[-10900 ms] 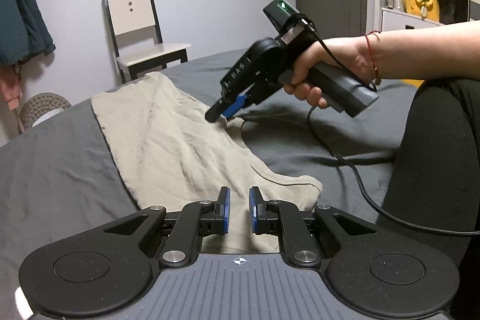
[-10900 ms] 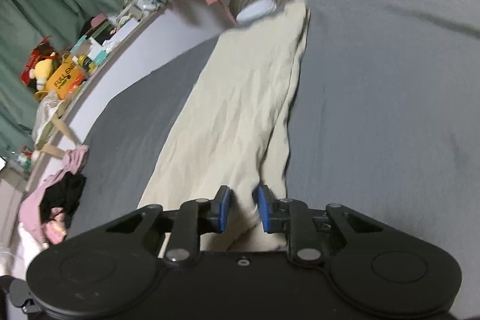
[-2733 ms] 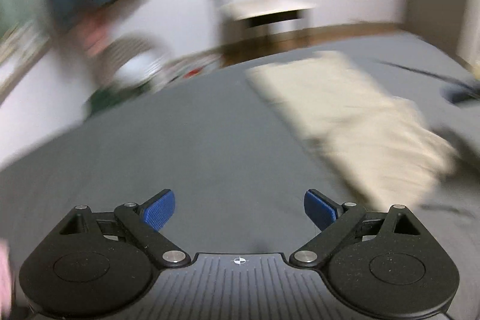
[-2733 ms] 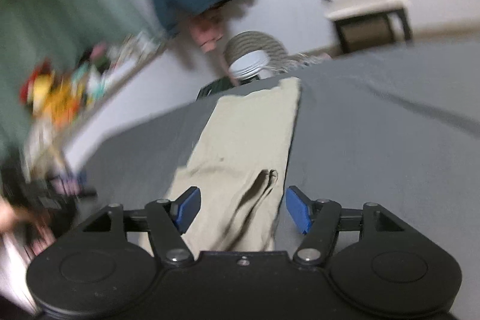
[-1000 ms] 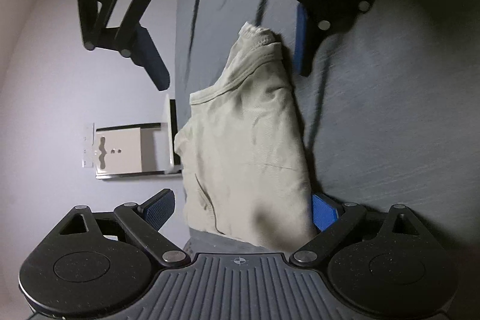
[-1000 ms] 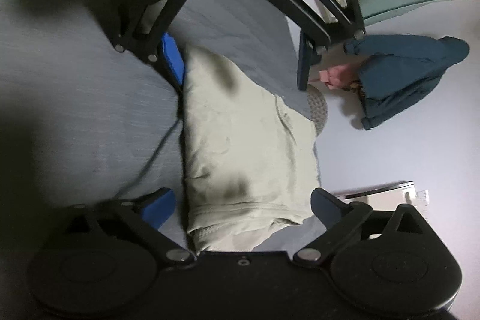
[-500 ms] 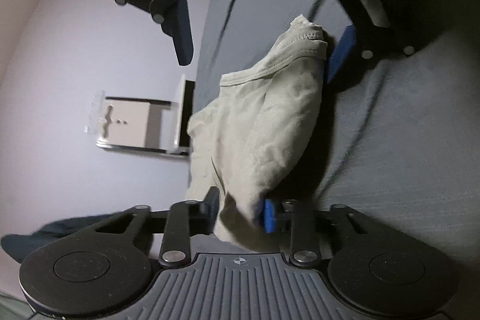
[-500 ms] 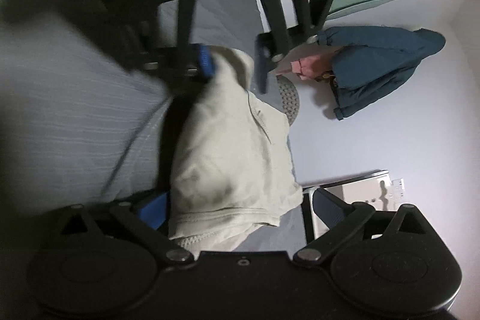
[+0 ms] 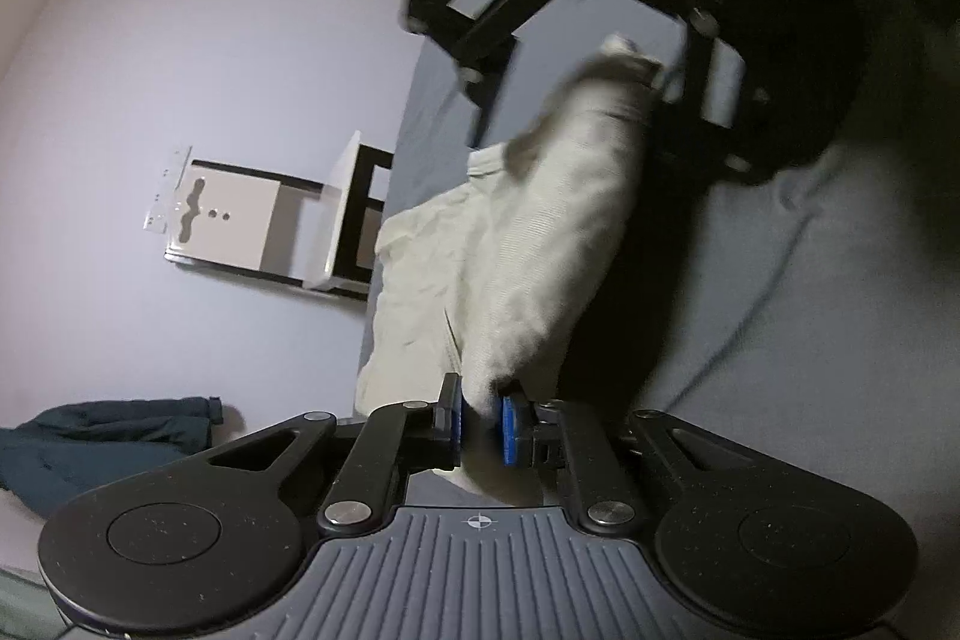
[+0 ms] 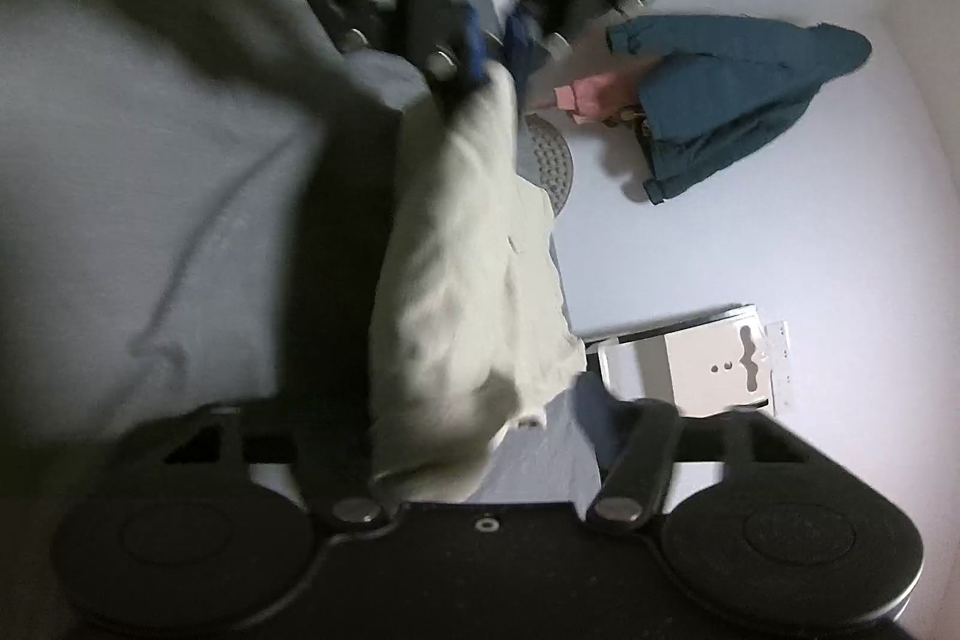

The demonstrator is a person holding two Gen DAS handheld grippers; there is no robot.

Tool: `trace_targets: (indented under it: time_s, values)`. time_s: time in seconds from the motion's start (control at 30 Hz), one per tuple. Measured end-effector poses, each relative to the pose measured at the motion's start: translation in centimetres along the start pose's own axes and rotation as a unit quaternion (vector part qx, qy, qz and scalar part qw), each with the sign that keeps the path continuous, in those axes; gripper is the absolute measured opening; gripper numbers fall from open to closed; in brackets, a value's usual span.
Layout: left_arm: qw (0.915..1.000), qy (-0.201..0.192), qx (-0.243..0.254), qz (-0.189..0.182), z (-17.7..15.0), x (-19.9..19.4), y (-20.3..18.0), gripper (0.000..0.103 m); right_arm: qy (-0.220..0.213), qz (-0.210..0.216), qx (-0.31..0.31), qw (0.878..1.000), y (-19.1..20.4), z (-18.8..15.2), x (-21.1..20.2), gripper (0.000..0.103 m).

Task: Fold clothes

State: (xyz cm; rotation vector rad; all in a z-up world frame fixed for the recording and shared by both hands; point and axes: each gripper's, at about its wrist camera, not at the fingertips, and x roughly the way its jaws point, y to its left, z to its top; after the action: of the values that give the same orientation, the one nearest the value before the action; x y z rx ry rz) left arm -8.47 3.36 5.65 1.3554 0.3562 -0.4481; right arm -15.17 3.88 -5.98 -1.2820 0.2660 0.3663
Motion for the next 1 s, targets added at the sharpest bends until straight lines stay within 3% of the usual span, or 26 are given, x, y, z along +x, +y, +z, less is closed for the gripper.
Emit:
trace_targets:
  time_s: [0.03, 0.23, 0.37, 0.43, 0.57, 0.73, 0.77, 0.9, 1.0]
  values:
    - [1.0000, 0.000, 0.005, -0.007, -0.2, 0.1, -0.1, 0.013, -0.009, 0.019, 0.024, 0.999, -0.7, -0.2, -0.2, 0.021]
    - [0.9985, -0.019, 0.029, -0.042, -1.3, -1.5, -0.6, 0.008, -0.049, 0.091, 0.040, 0.994, -2.5, -0.7, -2.7, 0.015]
    - [0.9958, -0.049, 0.025, -0.072, -1.8, -4.7, -0.2, 0.008, -0.066, 0.141, 0.005, 0.988, -3.2, -0.5, -5.7, 0.015]
    - [0.9923, -0.062, 0.018, -0.106, -2.1, -6.9, 0.2, 0.008, -0.071, 0.175, -0.028, 0.982, -3.1, 0.0, -7.7, 0.015]
    - [0.9806, -0.076, -0.002, -0.181, -2.6, -11.6, 0.7, 0.008, -0.076, 0.254, -0.048, 0.963, -2.8, 0.8, -10.9, 0.015]
    - [0.9520, -0.094, -0.008, -0.291, -2.2, -16.2, 1.1, 0.008, -0.107, 0.340, -0.041, 0.934, -2.9, 1.1, -14.4, 0.015]
    - [0.9473, -0.094, -0.008, -0.306, -2.1, -16.3, 1.3, 0.008, -0.113, 0.357, -0.040, 0.927, -2.9, 1.2, -15.0, 0.015]
    - [0.9429, -0.080, -0.025, -0.322, -2.8, -14.2, 2.8, 0.008, -0.136, 0.419, -0.031, 0.897, -3.1, 1.4, -17.6, 0.016]
    - [0.9418, -0.073, -0.054, -0.324, -2.9, -11.6, 5.1, 0.008, -0.129, 0.390, 0.033, 0.911, -5.3, 0.6, -16.0, 0.016]
